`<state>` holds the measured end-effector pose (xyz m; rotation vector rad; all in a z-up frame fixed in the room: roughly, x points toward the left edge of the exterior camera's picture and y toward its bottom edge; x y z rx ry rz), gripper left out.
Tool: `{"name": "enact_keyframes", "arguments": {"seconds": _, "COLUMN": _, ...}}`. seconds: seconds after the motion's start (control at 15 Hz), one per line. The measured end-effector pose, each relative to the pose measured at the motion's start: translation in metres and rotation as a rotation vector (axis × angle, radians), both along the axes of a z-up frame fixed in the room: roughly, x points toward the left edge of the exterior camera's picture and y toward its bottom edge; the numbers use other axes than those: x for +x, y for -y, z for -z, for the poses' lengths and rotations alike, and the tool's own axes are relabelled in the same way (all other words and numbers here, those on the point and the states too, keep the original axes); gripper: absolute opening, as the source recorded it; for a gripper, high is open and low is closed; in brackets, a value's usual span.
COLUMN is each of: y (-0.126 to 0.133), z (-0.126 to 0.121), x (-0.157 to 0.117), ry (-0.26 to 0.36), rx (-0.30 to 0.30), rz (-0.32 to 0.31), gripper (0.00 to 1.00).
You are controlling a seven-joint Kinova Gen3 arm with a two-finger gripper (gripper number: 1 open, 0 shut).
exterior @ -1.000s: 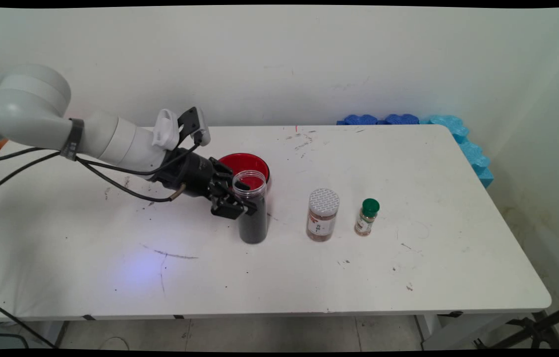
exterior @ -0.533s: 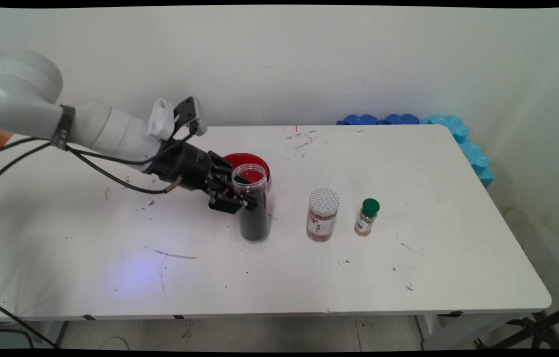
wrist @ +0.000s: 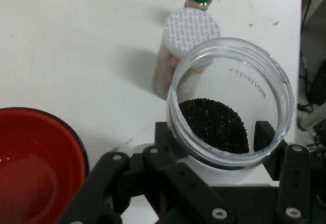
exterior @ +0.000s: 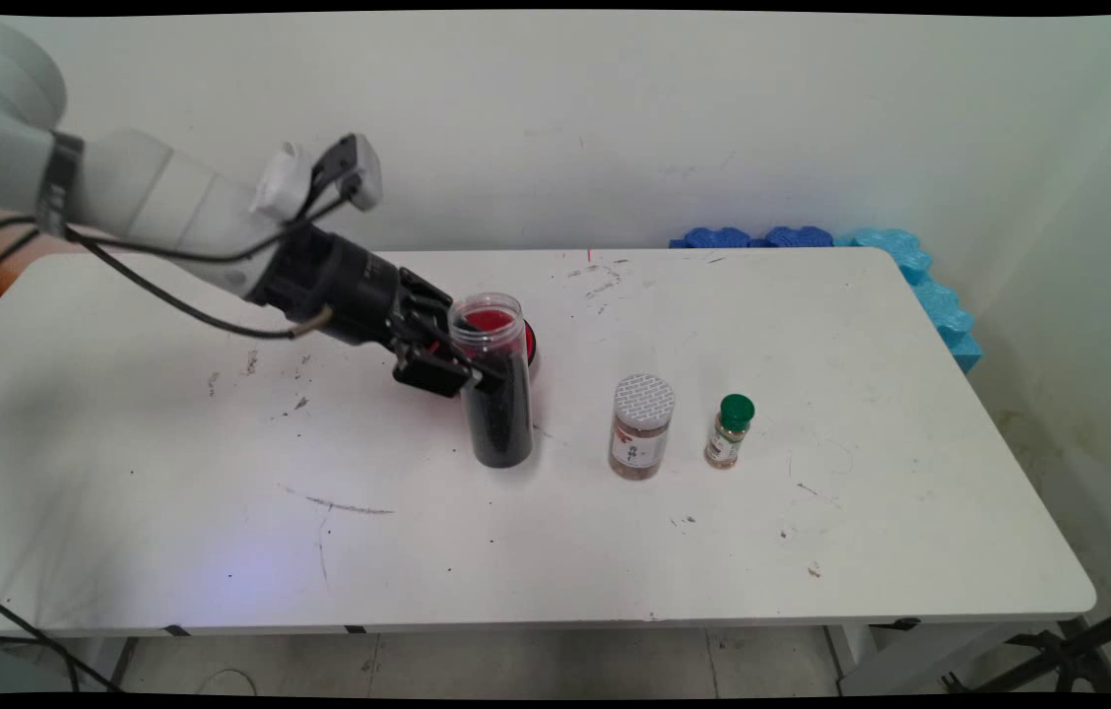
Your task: Pour the black seasoning powder in the red bowl
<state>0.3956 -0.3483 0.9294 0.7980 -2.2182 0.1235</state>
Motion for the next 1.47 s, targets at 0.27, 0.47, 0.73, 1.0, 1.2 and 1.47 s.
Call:
{"name": "enact_keyframes", "arguments": {"seconds": 0.27, "y": 0.003, "z": -0.023, "x": 0.002, "ry": -0.034, "rx": 0.067, "rz": -0.029, "gripper": 0.0}}
{"name": "enact_keyframes", "arguments": {"seconds": 0.47, "y": 0.007, "z": -0.039, "x": 0.002, "ry": -0.056, "rx": 0.123, "rz": -0.069, "gripper": 0.0}}
{"name": "enact_keyframes", "arguments": {"seconds": 0.73, "y": 0.015, "z": -0.05, "x": 0.004, "ry": -0.096, "rx": 0.218, "rz": -0.166, "gripper": 0.0}}
{"name": "enact_keyframes", "arguments": {"seconds": 1.0, "y": 0.028, "z": -0.055, "x": 0.006, "ry": -0.151, "rx": 0.334, "rz": -0.295, "gripper": 0.0}}
{"name": "enact_keyframes", "arguments": {"seconds": 1.2, "y": 0.038, "z": -0.053, "x": 0.007, "ry": -0.184, "rx": 0.416, "rz": -0.396, "gripper": 0.0}}
{"name": "enact_keyframes", "arguments": {"seconds": 1.47, "y": 0.047, "z": -0.049, "x": 0.008, "ry": -0.192, "rx": 0.476, "rz": -0.476, "gripper": 0.0}}
